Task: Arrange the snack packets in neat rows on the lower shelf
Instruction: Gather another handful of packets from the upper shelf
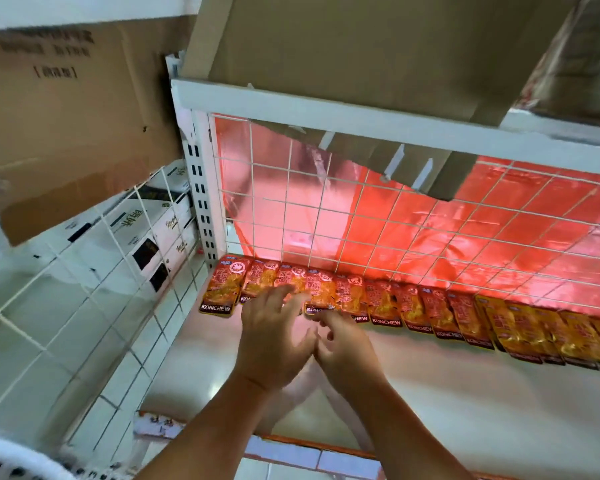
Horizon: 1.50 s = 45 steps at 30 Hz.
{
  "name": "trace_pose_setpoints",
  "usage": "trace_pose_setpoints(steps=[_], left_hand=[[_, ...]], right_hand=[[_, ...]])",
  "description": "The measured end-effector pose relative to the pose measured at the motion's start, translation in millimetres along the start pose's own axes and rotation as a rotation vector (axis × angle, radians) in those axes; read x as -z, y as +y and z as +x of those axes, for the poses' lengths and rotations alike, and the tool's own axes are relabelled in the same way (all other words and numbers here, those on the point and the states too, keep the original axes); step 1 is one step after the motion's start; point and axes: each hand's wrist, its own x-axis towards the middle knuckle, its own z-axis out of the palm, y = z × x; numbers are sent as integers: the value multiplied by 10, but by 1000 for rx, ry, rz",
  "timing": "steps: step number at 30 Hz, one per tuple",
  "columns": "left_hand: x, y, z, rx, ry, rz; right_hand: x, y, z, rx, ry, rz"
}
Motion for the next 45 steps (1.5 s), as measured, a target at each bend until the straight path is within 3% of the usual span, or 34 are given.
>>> trace_pose_setpoints(steps=[6,17,22,26,29,31,36,40,45], left_hand=[[-3,945,339,-146,99,-122],[261,3958,856,-529,364,-443],[232,5189,849,-684,368,-560],[112,5869,807,-771,343,-617],[-131,6182,870,-781,238,-662],[-345,6366,937,-681,68,-716],[-840,6776,1222,-588,-286,-684],[-1177,7117,1615,-548,-435,-678],[-1644,7453,2136,-600,-540,-533]], right_hand=[[1088,114,-237,130,224,-64],[3800,596,-1506,314,678,-122],[4815,888,-2146,271,884,-205],[5348,1232,-2510,156,947,-204],[5608,1563,-2593,60,972,-234],[5769,1824,-2588,-53,954,-262],[6099,2507,-2448,-310,787,-327],[6383,2851,-2280,-327,795,-325],[6942,3052,-1980,-394,754,-595]])
